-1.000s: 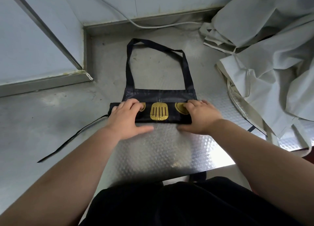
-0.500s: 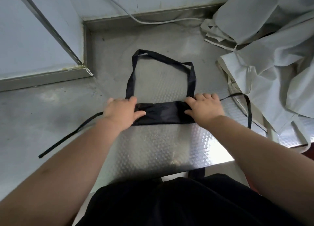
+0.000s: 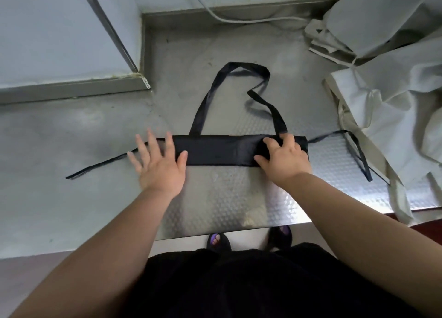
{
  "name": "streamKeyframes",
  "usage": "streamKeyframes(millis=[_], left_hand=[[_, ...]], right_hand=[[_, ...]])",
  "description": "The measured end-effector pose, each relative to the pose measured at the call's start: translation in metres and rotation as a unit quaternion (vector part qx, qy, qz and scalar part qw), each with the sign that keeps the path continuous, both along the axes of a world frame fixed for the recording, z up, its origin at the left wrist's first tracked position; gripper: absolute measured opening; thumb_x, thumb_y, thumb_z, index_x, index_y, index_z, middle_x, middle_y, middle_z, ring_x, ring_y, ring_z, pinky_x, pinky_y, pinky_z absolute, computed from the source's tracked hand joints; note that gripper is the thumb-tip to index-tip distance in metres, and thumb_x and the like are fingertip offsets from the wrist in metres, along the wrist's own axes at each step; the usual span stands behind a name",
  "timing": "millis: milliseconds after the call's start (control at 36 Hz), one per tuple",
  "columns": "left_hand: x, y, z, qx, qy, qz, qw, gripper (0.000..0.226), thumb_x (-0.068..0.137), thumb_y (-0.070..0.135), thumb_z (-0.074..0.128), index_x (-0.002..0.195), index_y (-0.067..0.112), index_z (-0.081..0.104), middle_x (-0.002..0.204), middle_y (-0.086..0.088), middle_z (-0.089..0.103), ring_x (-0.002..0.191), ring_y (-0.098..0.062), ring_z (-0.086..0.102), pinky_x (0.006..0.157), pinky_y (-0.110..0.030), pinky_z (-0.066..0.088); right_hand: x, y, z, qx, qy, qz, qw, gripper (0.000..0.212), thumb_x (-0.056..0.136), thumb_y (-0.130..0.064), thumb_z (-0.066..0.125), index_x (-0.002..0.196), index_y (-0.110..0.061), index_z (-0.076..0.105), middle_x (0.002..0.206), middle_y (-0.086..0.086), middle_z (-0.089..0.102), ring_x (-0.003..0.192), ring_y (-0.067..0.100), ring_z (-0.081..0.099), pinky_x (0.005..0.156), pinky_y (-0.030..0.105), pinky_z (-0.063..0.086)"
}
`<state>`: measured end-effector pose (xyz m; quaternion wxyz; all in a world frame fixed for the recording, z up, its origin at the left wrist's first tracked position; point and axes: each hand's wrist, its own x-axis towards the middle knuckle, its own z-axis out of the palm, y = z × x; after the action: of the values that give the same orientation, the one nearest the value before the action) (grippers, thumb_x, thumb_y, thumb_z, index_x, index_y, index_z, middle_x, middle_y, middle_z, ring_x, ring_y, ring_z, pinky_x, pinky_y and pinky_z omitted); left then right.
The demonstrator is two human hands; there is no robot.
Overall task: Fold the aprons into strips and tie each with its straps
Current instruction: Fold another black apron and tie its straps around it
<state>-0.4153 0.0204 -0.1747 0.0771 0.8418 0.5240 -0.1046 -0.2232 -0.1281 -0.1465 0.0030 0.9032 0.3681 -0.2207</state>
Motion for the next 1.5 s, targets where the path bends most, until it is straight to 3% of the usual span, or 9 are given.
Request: streamKeyframes(millis=[111, 361, 417, 583, 778, 1083, 1167, 1361, 1500], left_hand=[[0.012, -0.02, 0.015, 0.01, -0.215, 0.213, 0.953, 0.08, 0.09, 0.046, 0.054, 0.148, 0.006, 0.018, 0.152, -0.021, 0.015, 0.136, -0.038, 0.019, 0.109, -0.045, 0.02], [0.061, -0.018, 0.009, -0.192, -0.5, 0.549, 0.641, 0.066, 0.068, 0.026, 0.083, 0.122, 0.01, 0.05, 0.112, -0.001, 0.062, 0.09, -0.019, 0.062, 0.079, -0.027, 0.048], [0.063, -0.02, 0.007, -0.167, -0.52, 0.511, 0.664, 0.056, 0.071, 0.016, 0.079, 0.12, 0.012, 0.052, 0.108, 0.001, 0.065, 0.092, -0.018, 0.063, 0.079, -0.025, 0.048], [0.048, -0.032, -0.007, 0.042, -0.406, 0.025, 0.913, 0.04, 0.075, -0.008, 0.059, 0.114, 0.001, 0.06, 0.112, -0.018, 0.058, 0.099, -0.034, 0.058, 0.081, -0.037, 0.048], [0.038, -0.03, -0.029, 0.166, -0.363, -0.257, 0.88, 0.03, 0.083, 0.001, 0.048, 0.096, 0.007, 0.074, 0.104, -0.007, 0.072, 0.096, -0.023, 0.068, 0.088, -0.03, 0.051], [0.033, -0.023, -0.02, 0.09, -0.178, -0.361, 0.911, 0.046, 0.077, 0.003, 0.033, 0.105, 0.003, 0.071, 0.11, -0.014, 0.069, 0.099, -0.032, 0.067, 0.084, -0.049, 0.051], [0.035, -0.023, -0.013, 0.069, -0.142, -0.365, 0.918, 0.051, 0.074, 0.002, 0.029, 0.103, 0.003, 0.071, 0.108, -0.014, 0.07, 0.097, -0.032, 0.068, 0.082, -0.049, 0.051], [0.039, -0.023, -0.011, -0.008, -0.132, -0.319, 0.938, 0.055, 0.093, -0.009, 0.03, 0.143, 0.011, 0.04, 0.151, -0.007, 0.033, 0.142, -0.023, 0.028, 0.115, -0.026, 0.01], [0.039, -0.022, -0.01, -0.024, -0.155, -0.3, 0.941, 0.055, 0.096, -0.005, 0.029, 0.146, 0.018, 0.033, 0.155, 0.001, 0.026, 0.144, -0.015, 0.02, 0.115, -0.021, 0.007]], right_hand=[[-0.003, 0.003, 0.0, 0.0, 0.004, 0.013, 1.0, 0.055, 0.097, -0.046, 0.04, 0.146, -0.029, 0.026, 0.143, 0.012, 0.025, 0.126, 0.033, 0.035, 0.104, 0.041, 0.03], [0.002, 0.006, -0.002, 0.016, 0.044, 0.031, 0.998, 0.054, 0.096, -0.047, 0.043, 0.146, -0.033, 0.027, 0.134, 0.008, 0.035, 0.123, 0.029, 0.037, 0.103, 0.039, 0.03], [0.003, 0.006, -0.004, 0.019, 0.046, 0.032, 0.998, 0.054, 0.096, -0.047, 0.043, 0.146, -0.033, 0.027, 0.134, 0.008, 0.035, 0.122, 0.029, 0.037, 0.103, 0.039, 0.03], [0.003, 0.005, -0.009, 0.034, 0.04, 0.034, 0.998, 0.054, 0.096, -0.048, 0.042, 0.146, -0.034, 0.027, 0.133, 0.007, 0.036, 0.123, 0.028, 0.037, 0.104, 0.038, 0.029], [0.001, 0.002, -0.015, 0.04, 0.016, 0.035, 0.998, 0.053, 0.096, -0.049, 0.04, 0.146, -0.034, 0.027, 0.132, 0.006, 0.036, 0.121, 0.027, 0.037, 0.103, 0.038, 0.028], [-0.009, -0.003, -0.008, 0.122, -0.009, -0.075, 0.99, 0.063, 0.089, -0.045, 0.057, 0.141, -0.021, 0.034, 0.132, 0.012, 0.042, 0.121, 0.032, 0.04, 0.102, 0.039, 0.03], [-0.022, -0.011, -0.008, 0.263, -0.004, -0.274, 0.925, 0.061, 0.081, -0.038, 0.068, 0.126, -0.006, 0.044, 0.122, 0.015, 0.049, 0.114, 0.032, 0.047, 0.097, 0.039, 0.038], [-0.018, 0.006, -0.006, 0.331, 0.312, -0.66, 0.597, 0.078, 0.077, -0.032, 0.072, 0.133, -0.006, 0.026, 0.12, 0.008, 0.056, 0.105, 0.028, 0.06, 0.092, 0.043, 0.05], [-0.008, 0.015, 0.001, 0.335, 0.352, -0.698, 0.526, 0.075, 0.068, -0.035, 0.081, 0.129, -0.01, 0.044, 0.095, -0.001, 0.056, 0.076, 0.017, 0.054, 0.07, 0.027, 0.049]])
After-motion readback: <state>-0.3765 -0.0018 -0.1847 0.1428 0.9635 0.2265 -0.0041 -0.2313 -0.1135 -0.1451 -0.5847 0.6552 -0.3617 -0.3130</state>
